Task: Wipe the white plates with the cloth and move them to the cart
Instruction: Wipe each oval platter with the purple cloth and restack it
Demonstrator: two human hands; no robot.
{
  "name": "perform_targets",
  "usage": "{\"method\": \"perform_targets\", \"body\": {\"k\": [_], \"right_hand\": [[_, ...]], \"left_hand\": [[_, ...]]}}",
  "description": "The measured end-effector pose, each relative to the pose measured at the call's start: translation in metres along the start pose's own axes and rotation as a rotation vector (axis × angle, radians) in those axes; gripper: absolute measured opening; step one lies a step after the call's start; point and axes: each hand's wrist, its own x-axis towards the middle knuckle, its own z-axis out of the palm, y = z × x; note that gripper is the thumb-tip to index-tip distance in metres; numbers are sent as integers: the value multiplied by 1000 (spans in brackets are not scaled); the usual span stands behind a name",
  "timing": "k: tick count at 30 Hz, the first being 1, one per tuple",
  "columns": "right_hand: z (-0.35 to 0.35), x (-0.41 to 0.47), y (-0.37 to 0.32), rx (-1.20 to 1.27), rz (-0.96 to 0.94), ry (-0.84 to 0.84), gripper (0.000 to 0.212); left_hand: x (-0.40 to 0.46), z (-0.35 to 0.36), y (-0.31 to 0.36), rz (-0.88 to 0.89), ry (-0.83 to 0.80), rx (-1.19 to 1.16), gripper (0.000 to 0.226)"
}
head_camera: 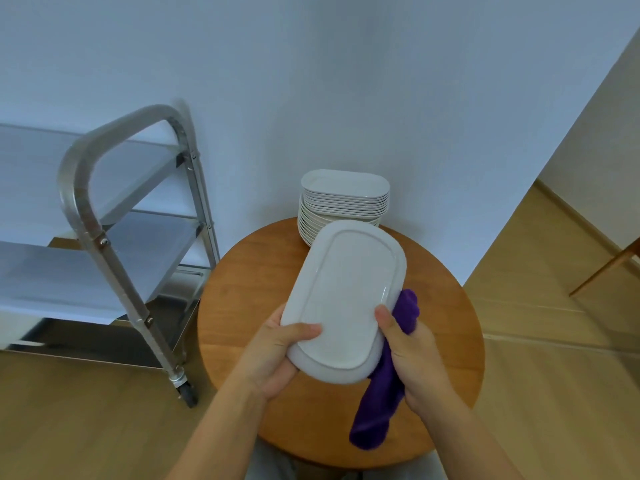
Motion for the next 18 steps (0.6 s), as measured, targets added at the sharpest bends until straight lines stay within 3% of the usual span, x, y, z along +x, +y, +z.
{"method": "perform_targets", "body": {"k": [4,8,9,11,13,15,18], "right_hand": [[4,4,-12,-188,-286,313,22],[13,1,-45,-282,-624,387,19],[17,1,-52,-338,-663,334,15],[30,0,-59,-666,-699,147,44],[40,3,-58,-1075,-669,-157,63],[44,6,-55,-1330,-560,-453,63],[37,17,-62,-1449,-422,-730,64]], "left_hand": [[-7,5,24,67,-16,79,48],[-12,7,49,123,48,321,47],[-12,9,53,122,57,414,45],[-14,16,56,100,22,595,41],[-15,22,57,67,-73,689,39],[-18,23,59,28,-142,734,36],[-24,13,67,-82,-189,778,32]]}}
